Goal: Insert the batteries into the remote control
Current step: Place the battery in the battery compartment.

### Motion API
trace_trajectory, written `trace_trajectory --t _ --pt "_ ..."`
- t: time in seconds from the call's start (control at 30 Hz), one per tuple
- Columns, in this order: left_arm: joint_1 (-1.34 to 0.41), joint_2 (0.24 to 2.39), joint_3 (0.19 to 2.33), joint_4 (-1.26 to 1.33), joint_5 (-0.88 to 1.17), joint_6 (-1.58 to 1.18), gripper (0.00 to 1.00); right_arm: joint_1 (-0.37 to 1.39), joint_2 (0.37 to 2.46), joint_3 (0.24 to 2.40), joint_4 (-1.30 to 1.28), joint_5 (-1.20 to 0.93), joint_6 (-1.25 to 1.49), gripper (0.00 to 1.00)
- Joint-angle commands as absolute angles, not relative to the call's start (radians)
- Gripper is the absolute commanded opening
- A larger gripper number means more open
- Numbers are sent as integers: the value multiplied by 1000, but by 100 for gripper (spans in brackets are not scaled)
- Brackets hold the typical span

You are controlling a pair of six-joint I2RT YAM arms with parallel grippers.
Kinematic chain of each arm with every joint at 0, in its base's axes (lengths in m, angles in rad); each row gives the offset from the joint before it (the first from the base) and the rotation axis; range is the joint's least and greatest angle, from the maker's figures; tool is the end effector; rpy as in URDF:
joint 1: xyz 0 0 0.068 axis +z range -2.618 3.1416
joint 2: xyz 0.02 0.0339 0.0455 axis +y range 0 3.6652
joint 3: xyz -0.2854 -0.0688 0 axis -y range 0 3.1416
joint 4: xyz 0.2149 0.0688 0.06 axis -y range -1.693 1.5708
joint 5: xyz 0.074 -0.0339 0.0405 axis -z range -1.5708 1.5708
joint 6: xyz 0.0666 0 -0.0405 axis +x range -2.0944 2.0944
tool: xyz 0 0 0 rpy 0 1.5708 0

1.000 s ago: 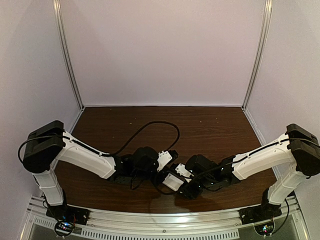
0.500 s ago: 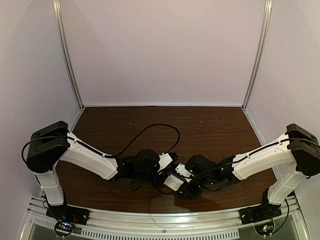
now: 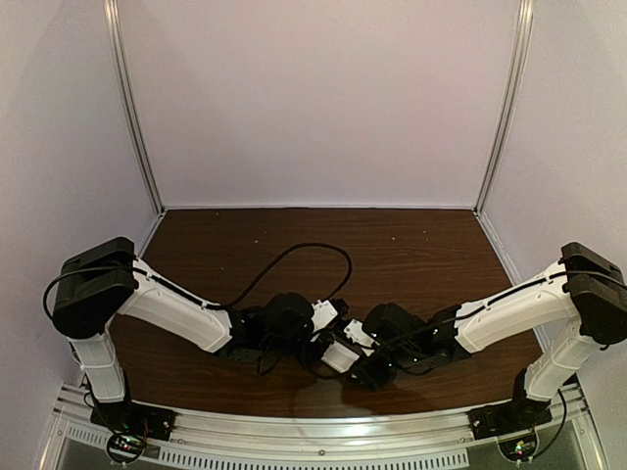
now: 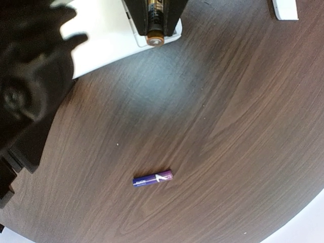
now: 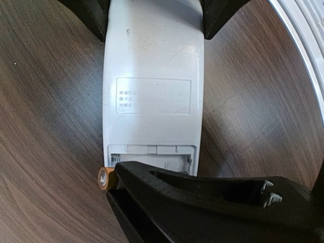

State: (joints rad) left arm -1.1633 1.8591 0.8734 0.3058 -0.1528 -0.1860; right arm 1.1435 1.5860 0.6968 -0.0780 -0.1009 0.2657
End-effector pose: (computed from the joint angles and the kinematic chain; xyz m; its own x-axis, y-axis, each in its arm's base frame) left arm 0.1593 -0.3436 0.1532 -0.4040 0.4747 -0.7819 0.7996 0.5985 -0.0498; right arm 0.1124 0.2630 0.1543 -0.5732 -0.6284 -0.5259 -0.8070 0.5444 0.2291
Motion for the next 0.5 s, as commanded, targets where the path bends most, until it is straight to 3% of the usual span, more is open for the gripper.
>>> trace_trajectory --t 0.0,0.47 --pt "-1158 1880 859 270 -186 -201 0 1149 1587 677 -112 -74 287 0" --pt "-1158 1886 872 159 -307 -204 0 1149 1579 679 -127 -62 285 0"
